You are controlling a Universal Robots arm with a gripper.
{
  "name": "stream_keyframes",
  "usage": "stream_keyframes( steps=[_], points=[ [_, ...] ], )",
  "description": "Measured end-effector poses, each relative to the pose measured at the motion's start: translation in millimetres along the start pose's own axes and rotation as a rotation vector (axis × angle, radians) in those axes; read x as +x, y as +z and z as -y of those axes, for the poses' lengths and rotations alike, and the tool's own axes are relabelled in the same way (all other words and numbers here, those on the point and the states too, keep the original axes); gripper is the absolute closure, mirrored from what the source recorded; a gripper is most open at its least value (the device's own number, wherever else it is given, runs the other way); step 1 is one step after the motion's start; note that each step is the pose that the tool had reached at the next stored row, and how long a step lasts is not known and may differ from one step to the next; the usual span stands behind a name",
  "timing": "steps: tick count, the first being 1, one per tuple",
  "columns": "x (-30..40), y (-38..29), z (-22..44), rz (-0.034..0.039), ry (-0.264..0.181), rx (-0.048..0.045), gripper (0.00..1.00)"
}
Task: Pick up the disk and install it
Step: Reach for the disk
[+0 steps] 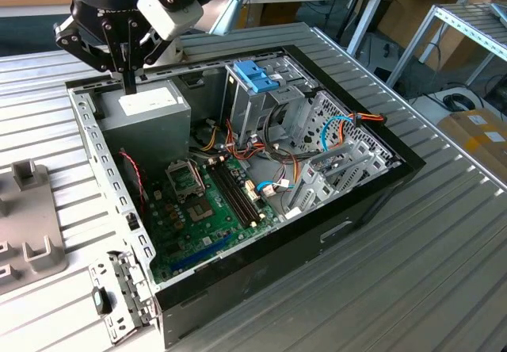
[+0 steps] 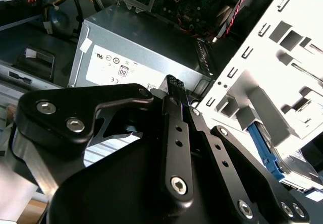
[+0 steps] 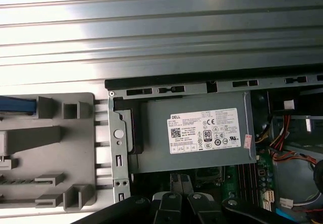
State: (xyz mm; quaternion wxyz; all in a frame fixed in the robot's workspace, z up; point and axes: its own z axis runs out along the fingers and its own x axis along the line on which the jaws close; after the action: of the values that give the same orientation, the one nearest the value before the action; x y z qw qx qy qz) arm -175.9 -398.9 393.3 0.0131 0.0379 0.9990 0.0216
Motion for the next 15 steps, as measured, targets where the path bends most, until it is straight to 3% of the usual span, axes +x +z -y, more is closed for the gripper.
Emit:
stream_keyframes(
  steps=[15],
  points=[
    [2.6,-0.1,0.2,0.0,0.0,0.0001,0.9]
  ],
)
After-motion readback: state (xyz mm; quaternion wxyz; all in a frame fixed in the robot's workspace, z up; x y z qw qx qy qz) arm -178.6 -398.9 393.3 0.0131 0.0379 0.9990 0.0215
